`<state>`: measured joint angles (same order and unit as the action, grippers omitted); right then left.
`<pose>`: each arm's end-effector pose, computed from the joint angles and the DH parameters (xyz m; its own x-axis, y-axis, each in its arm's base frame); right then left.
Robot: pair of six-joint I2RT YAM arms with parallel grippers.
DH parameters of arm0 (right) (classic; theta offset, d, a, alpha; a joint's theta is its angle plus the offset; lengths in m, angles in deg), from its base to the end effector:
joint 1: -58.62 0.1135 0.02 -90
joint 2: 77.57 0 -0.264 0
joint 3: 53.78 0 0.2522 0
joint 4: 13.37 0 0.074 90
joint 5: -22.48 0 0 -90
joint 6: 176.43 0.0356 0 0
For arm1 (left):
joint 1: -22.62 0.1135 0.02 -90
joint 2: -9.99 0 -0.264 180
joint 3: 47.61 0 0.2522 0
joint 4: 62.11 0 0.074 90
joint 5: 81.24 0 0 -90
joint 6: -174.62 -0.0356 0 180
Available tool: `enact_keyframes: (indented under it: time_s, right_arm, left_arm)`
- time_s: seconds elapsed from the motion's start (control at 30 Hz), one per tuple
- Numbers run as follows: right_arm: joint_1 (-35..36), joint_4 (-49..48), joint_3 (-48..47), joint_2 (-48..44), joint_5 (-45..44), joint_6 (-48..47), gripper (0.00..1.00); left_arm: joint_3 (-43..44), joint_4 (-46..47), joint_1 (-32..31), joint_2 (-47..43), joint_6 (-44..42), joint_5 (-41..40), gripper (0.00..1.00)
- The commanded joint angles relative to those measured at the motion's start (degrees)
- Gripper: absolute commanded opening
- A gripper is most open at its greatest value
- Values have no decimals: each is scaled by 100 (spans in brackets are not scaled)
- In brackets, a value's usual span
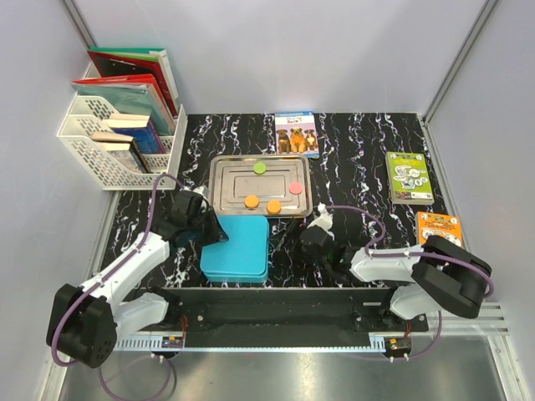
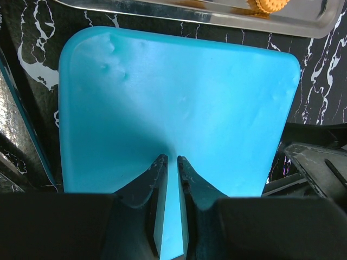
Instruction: Pack the cookies
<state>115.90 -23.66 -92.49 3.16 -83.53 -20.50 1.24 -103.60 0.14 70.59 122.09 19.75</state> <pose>0.1471 0.2108 0.1483 -0.7385 0.4741 -0.4793 -0.0186 0.6964 0.7174 0.1845 -0.0837 0.2049 -0.8800 -0.2821 -0.3821 -0.0688 0.8716 -0.4853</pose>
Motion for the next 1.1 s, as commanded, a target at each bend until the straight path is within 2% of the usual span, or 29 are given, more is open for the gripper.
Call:
enact_keyframes:
  time_s: [0.0, 0.1, 0.17, 0.2, 0.3, 0.63, 0.77, 0.9, 1.07]
  right_arm:
    - [82, 138, -212, -540, -499, -439, 89]
    - [82, 286, -404, -655, -473, -712, 89]
    - [82, 392, -502, -585, -412, -783, 89]
    - [73, 349, -511, -550, -394, -775, 89]
    - [73, 165, -441, -436, -298, -670, 89]
    - [73, 146, -493, -374, -227, -704, 88]
    - [73, 155, -458, -391, -236, -696, 88]
    - [82, 147, -458, -383, -245, -713, 89]
    - [73, 155, -423, -400, -236, -705, 89]
  left_arm:
    - [42, -22, -37, -21, -65, 88, 19]
    - [50, -22, -37, -100, -65, 97, 21]
    - [77, 4, -28, -206, -56, 71, 27]
    - [77, 4, -28, -337, -47, 53, 34]
    - [59, 39, -28, -609, 5, -61, 42]
    - [314, -22, -28, -970, 41, -192, 47]
    - [525, -451, -28, -1278, 32, -745, 48]
    - [631, -936, -20, -1226, 93, -1378, 48]
    - [446, -1147, 86, -1068, 304, -1555, 48]
